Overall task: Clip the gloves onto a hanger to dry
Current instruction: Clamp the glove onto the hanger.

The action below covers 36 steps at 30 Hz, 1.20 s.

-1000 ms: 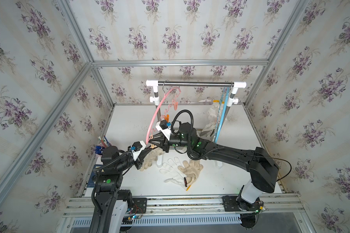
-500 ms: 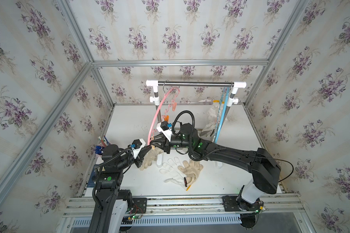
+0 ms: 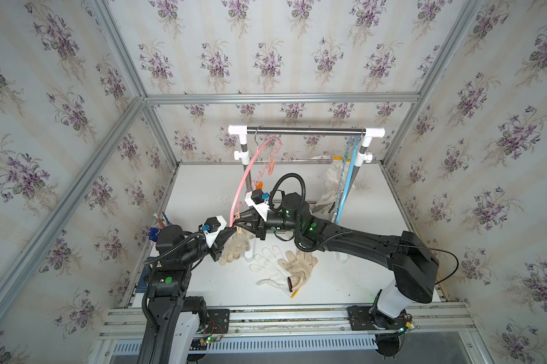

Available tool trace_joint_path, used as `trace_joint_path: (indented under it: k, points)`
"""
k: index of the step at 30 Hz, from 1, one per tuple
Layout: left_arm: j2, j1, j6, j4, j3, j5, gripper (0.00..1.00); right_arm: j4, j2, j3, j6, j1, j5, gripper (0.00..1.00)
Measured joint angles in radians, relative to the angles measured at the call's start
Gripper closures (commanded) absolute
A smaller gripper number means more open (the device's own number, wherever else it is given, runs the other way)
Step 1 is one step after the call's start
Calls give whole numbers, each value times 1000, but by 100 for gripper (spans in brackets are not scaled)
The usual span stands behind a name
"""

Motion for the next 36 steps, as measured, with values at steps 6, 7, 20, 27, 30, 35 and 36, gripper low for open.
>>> trace_joint_path:
  k: [6,7,20,27,30,35,36]
  points:
    - [-5,0,-4,0,2,3,100,5,1,0,0,0,-3,60]
    - [-6,0,-4,0,2,4,100,5,1,1,-1,0,-3,58]
    - [-20,-1,-4,-3,-16,-10,78,-11,0,3,-15,0,20,44]
    - [-78,-1,-15,-40,-20,-69,67,-66,-26,-8,-35,0,95,36]
    - [-94,-1,-11,-75,-12,-95,66,-89,-50,-30,-43,0,145,35]
    - [-128,-1,-2,-113,-11,-127,63,-142,-86,-64,-46,-3,223,32]
    - [-135,-1,0,-118,-11,-134,63,-154,-92,-68,-46,-4,237,31]
